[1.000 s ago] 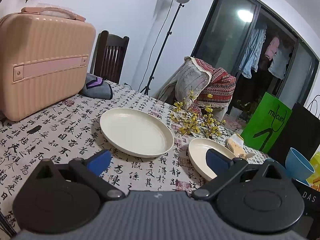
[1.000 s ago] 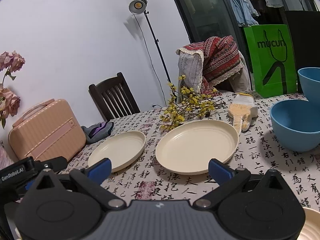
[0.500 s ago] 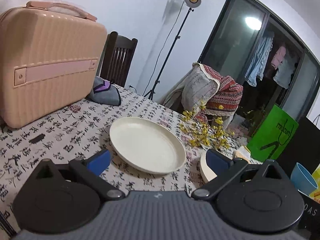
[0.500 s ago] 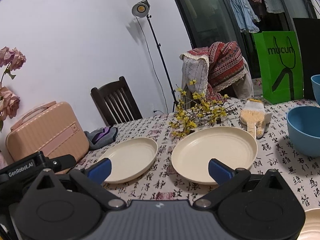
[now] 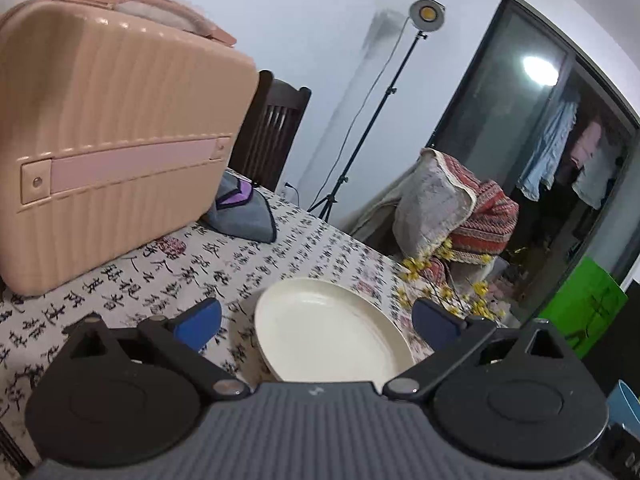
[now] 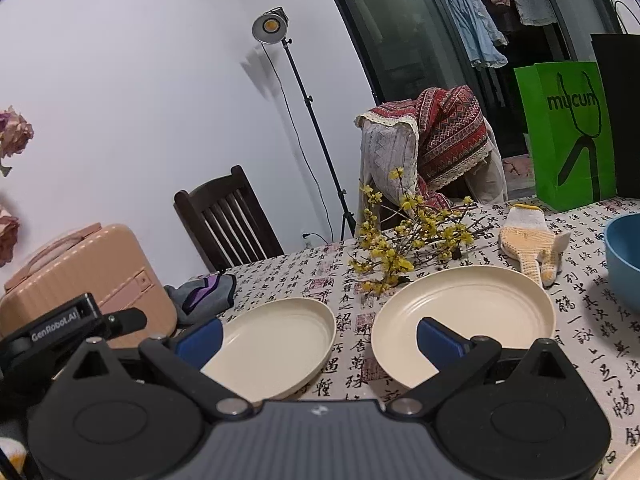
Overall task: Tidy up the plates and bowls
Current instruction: 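Move both open grippers back toward the remaining cream plates, then position both grippers at the rim of the cream plate beside the pink suitcase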
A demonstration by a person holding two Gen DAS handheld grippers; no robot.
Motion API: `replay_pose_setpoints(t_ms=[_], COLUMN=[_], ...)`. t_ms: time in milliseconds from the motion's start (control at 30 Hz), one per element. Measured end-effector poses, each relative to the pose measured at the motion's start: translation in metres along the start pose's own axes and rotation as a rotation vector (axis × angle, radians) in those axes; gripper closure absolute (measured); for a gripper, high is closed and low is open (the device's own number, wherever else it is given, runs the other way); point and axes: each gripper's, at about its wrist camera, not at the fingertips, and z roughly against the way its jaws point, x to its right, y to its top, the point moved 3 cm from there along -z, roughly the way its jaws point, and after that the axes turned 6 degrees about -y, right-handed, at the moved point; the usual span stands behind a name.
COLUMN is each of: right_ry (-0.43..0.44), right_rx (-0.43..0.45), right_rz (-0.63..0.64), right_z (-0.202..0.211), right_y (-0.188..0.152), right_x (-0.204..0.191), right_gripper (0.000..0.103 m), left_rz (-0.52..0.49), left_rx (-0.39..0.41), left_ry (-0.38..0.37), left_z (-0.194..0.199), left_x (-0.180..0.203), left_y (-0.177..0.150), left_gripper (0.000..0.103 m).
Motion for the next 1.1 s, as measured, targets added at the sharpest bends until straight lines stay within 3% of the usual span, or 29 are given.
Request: replay_pose_setpoints(t_ms=[233, 433, 933, 1100], right_ry=[-0.029, -0.058, -0.082, -0.088], right_rx=[0.000, 0.015, 0.060, 0.070], right_rz=[-0.029, -0.034, 0.009, 0.042], right_z=[-0.026, -0.049, -0.098, -0.113], right_y=[-0.001, -0.003, 0.003, -0.008], right_x=[-0.014, -0.026, -0.062, -0.066], right_gripper=[0.000, 0.000, 0.000, 0.000], left_rz=[-0.034, -0.017, -0.047, -0.034], left_rx=[0.007, 0.016, 0.033, 0.042], left_ry=[0.074, 0.088, 0.110, 0.118], left_z=[-0.035, -0.051, -0.056, -0.056], left_x=[-0.016, -0.039, -0.060, -0.064], left_y=[0.013, 0.009, 0.003, 0.003], left_gripper=[0.000, 0.000, 0.000, 0.000])
